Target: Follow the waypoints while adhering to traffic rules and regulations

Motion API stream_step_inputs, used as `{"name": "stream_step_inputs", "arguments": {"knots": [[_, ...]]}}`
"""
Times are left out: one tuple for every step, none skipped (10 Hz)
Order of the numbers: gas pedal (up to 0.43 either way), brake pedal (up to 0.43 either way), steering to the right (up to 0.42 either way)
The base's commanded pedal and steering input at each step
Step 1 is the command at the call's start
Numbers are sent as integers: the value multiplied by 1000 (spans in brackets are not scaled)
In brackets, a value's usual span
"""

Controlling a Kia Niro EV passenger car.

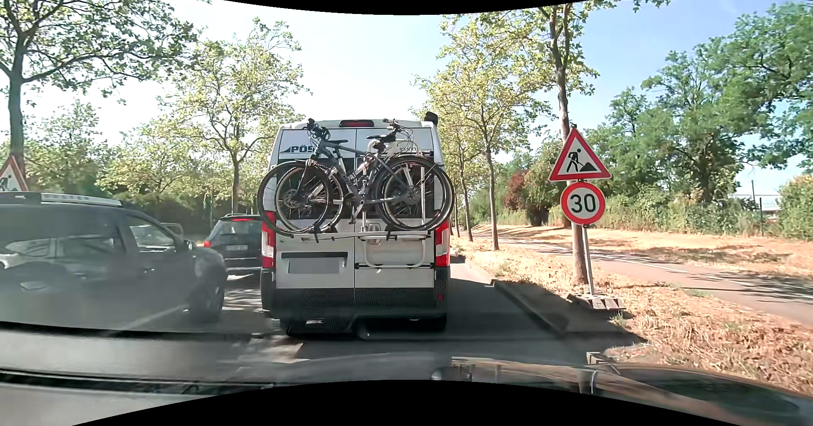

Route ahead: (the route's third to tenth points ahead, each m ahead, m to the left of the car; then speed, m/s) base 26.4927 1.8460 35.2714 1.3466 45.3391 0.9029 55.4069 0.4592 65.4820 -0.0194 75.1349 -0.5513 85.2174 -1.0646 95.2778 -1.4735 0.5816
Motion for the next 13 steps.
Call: {"name": "stream_step_inputs", "arguments": {"knots": [[0,122,8],[0,98,7],[0,85,6],[0,73,4],[0,73,4],[0,73,4],[0,73,3],[0,37,3],[0,12,3],[0,12,2],[0,6,0],[0,6,0],[0,0,0]]}}
